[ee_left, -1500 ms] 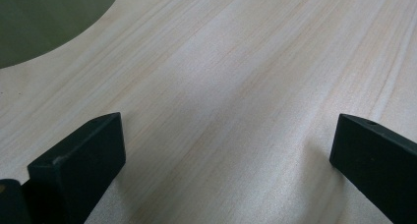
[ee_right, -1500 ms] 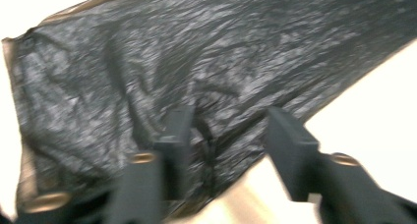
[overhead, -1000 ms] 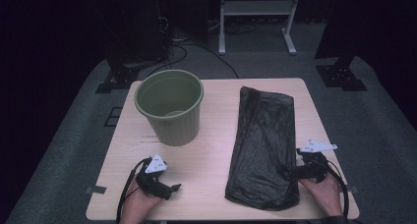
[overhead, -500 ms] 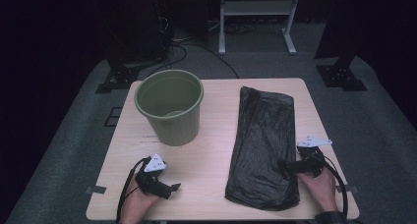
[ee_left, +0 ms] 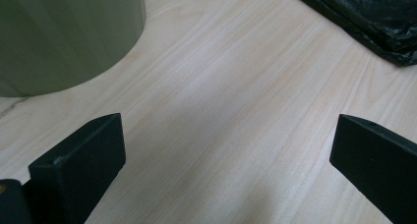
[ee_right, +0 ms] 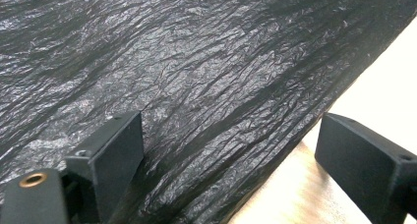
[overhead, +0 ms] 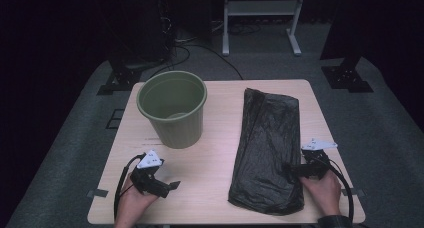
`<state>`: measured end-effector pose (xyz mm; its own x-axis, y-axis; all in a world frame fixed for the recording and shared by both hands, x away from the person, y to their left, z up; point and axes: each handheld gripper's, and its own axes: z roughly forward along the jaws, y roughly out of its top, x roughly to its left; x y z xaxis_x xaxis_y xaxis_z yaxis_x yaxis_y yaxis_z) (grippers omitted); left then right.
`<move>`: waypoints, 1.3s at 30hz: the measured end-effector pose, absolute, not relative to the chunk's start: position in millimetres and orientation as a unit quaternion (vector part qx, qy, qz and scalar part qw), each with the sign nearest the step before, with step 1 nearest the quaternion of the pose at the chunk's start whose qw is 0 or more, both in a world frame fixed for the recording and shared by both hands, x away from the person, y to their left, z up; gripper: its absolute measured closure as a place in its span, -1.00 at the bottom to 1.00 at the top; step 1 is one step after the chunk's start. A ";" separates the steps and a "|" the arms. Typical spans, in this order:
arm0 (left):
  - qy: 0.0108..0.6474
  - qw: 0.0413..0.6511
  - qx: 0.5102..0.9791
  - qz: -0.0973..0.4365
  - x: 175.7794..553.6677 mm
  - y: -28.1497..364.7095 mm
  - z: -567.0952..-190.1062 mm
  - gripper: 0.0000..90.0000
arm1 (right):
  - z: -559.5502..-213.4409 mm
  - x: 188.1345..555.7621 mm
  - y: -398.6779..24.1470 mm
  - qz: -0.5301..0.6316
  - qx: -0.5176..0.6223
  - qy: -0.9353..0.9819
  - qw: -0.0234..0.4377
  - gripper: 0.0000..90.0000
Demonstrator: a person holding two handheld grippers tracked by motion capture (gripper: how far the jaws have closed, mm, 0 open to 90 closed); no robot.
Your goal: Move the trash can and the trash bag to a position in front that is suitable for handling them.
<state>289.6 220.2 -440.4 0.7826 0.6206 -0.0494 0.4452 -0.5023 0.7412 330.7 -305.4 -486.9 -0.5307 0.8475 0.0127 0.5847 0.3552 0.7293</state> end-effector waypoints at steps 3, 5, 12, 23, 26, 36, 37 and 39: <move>0.314 0.396 0.855 0.115 291.7 221.8 -426.0 -1.00 | -486.9 330.7 -305.4 0.351 0.446 0.802 0.187 -0.79; 0.314 0.399 0.854 0.114 292.7 222.5 -422.3 -1.00 | -487.0 330.7 -305.4 0.351 0.446 0.802 0.187 -0.79; 0.312 0.407 0.849 0.124 298.2 227.9 -396.9 -1.00 | -487.0 330.8 -305.4 0.351 0.445 0.802 0.186 -0.79; 0.306 0.414 0.847 0.131 307.3 235.4 -355.2 -1.00 | -487.0 331.0 -305.6 0.351 0.444 0.803 0.186 -0.79; 0.305 0.417 0.846 0.131 308.4 237.1 -348.3 -1.00 | -487.0 330.9 -305.5 0.351 0.444 0.803 0.186 -0.79; 0.309 0.431 0.837 0.133 315.3 244.3 -309.6 -1.00 | -487.0 331.1 -305.6 0.351 0.444 0.803 0.186 -0.79; 0.308 0.434 0.836 0.134 316.6 244.9 -306.1 -1.00 | -487.0 331.1 -305.6 0.351 0.444 0.803 0.186 -0.79; 0.305 0.437 0.835 0.137 321.3 246.3 -295.9 -1.00 | -487.0 331.1 -305.6 0.351 0.444 0.803 0.186 -0.79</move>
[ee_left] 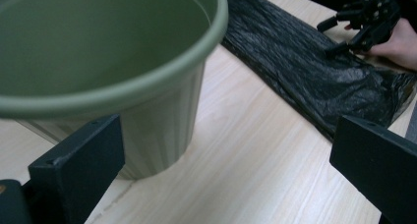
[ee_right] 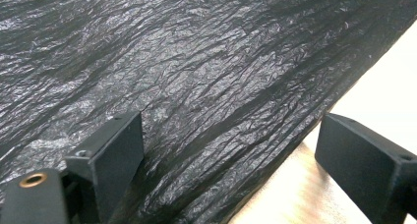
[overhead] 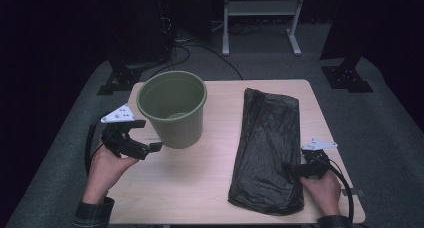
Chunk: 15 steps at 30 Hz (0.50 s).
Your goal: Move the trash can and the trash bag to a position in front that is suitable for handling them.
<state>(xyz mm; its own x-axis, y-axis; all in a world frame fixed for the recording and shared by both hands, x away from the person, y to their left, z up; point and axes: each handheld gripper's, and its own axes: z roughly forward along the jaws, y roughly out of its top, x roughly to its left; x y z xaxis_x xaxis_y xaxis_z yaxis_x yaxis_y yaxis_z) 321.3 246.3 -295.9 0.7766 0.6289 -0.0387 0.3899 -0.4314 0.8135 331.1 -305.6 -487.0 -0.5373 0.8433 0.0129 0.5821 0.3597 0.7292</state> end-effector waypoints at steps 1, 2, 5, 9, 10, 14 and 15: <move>0.304 0.438 0.835 0.137 323.3 246.5 -292.7 -1.00 | -487.0 331.2 -305.6 0.351 0.443 0.803 0.186 -0.79; 0.304 0.438 0.835 0.137 323.3 246.5 -292.7 -1.00 | -487.0 331.2 -305.6 0.351 0.443 0.803 0.186 -0.79; 0.303 0.443 0.831 0.144 333.3 248.5 -280.6 -1.00 | -487.0 331.2 -305.6 0.351 0.443 0.803 0.186 -0.79; 0.305 0.446 0.828 0.147 342.7 251.4 -273.1 -1.00 | -486.9 331.2 -305.6 0.351 0.443 0.803 0.186 -0.79; 0.307 0.446 0.828 0.147 345.9 252.3 -271.1 -1.00 | -487.0 331.2 -305.7 0.351 0.443 0.804 0.186 -0.79; 0.311 0.445 0.827 0.149 359.7 255.1 -267.1 -1.00 | -487.0 331.3 -305.7 0.351 0.443 0.804 0.186 -0.79; 0.312 0.442 0.827 0.151 363.0 255.7 -266.9 -1.00 | -487.0 331.3 -305.7 0.351 0.443 0.804 0.186 -0.79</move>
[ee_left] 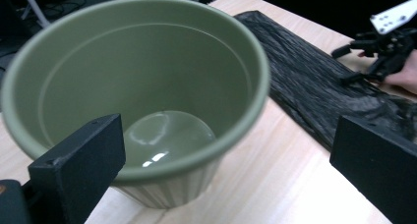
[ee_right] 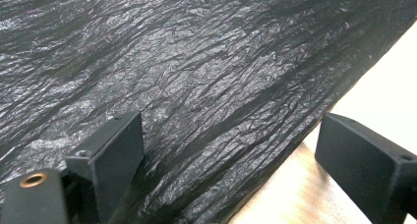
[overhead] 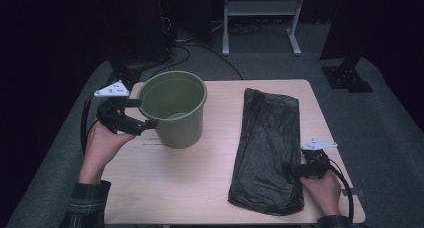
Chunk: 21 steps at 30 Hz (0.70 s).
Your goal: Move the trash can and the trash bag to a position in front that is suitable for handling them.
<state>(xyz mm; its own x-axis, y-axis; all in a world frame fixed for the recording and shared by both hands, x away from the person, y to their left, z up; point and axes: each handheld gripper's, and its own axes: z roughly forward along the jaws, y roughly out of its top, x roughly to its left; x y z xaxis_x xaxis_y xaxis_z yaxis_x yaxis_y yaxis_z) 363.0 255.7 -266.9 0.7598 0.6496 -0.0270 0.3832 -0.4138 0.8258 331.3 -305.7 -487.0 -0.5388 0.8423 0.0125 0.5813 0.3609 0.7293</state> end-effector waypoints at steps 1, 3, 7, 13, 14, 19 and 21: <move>0.314 0.442 0.827 0.151 366.3 256.3 -266.9 -1.00 | -487.0 331.4 -305.7 0.351 0.443 0.804 0.186 -0.79; 0.316 0.440 0.826 0.153 373.2 258.1 -266.8 -1.00 | -487.0 331.4 -305.7 0.351 0.443 0.804 0.186 -0.79; 0.327 0.438 0.823 0.155 386.9 263.5 -268.9 -1.00 | -486.9 331.4 -305.7 0.351 0.443 0.804 0.185 -0.79; 0.340 0.429 0.821 0.162 406.0 273.0 -274.2 -1.00 | -487.0 331.5 -305.8 0.351 0.442 0.804 0.186 -0.79; 0.342 0.427 0.821 0.164 408.7 274.7 -274.5 -1.00 | -486.9 331.4 -305.7 0.351 0.443 0.804 0.186 -0.79; 0.355 0.420 0.817 0.171 419.5 283.1 -278.5 -1.00 | -487.0 331.4 -305.7 0.351 0.443 0.804 0.186 -0.79; 0.357 0.417 0.818 0.170 422.9 284.9 -281.2 -1.00 | -487.0 331.4 -305.7 0.351 0.443 0.804 0.186 -0.79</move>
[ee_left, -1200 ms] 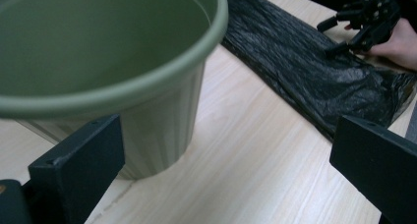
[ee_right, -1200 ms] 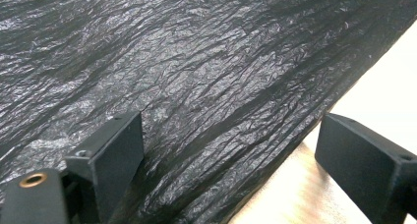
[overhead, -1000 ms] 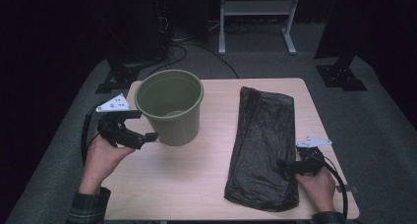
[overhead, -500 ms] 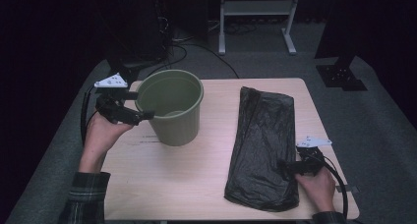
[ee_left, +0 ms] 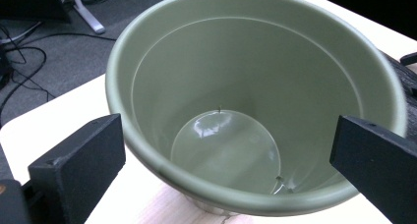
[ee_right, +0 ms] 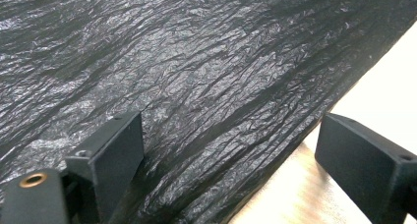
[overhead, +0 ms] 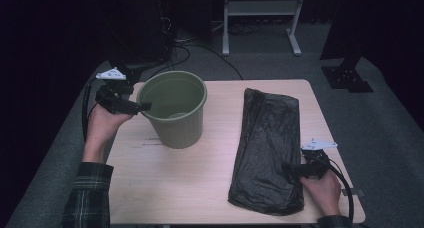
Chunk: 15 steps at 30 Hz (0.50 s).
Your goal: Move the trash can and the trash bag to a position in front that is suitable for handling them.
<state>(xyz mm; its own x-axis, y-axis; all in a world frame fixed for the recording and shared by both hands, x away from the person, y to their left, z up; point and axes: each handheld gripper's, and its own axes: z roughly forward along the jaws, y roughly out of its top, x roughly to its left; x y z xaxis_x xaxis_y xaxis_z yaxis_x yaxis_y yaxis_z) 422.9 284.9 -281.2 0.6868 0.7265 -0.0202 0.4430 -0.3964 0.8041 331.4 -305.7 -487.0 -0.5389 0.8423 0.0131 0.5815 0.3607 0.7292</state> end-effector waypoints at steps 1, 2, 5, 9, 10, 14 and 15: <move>0.359 0.416 0.818 0.171 424.4 285.4 -282.7 -1.00 | -487.0 331.4 -305.7 0.351 0.443 0.804 0.186 -0.79; 0.360 0.412 0.819 0.170 426.0 286.2 -284.3 -1.00 | -486.9 331.4 -305.7 0.351 0.443 0.804 0.186 -0.79; 0.368 0.403 0.820 0.172 430.5 288.2 -290.1 -1.00 | -487.0 331.4 -305.6 0.351 0.443 0.804 0.185 -0.79; 0.376 0.395 0.822 0.167 435.4 290.5 -300.2 -1.00 | -487.0 331.5 -305.7 0.352 0.442 0.804 0.187 -0.79; 0.376 0.397 0.821 0.167 436.6 291.4 -304.2 -1.00 | -486.9 331.4 -305.6 0.352 0.443 0.803 0.186 -0.79; 0.377 0.404 0.818 0.162 437.4 290.8 -307.0 -1.00 | -487.0 331.4 -305.7 0.352 0.443 0.804 0.186 -0.79; 0.375 0.405 0.819 0.158 438.0 289.9 -307.7 -1.00 | -487.0 331.4 -305.7 0.351 0.442 0.804 0.186 -0.79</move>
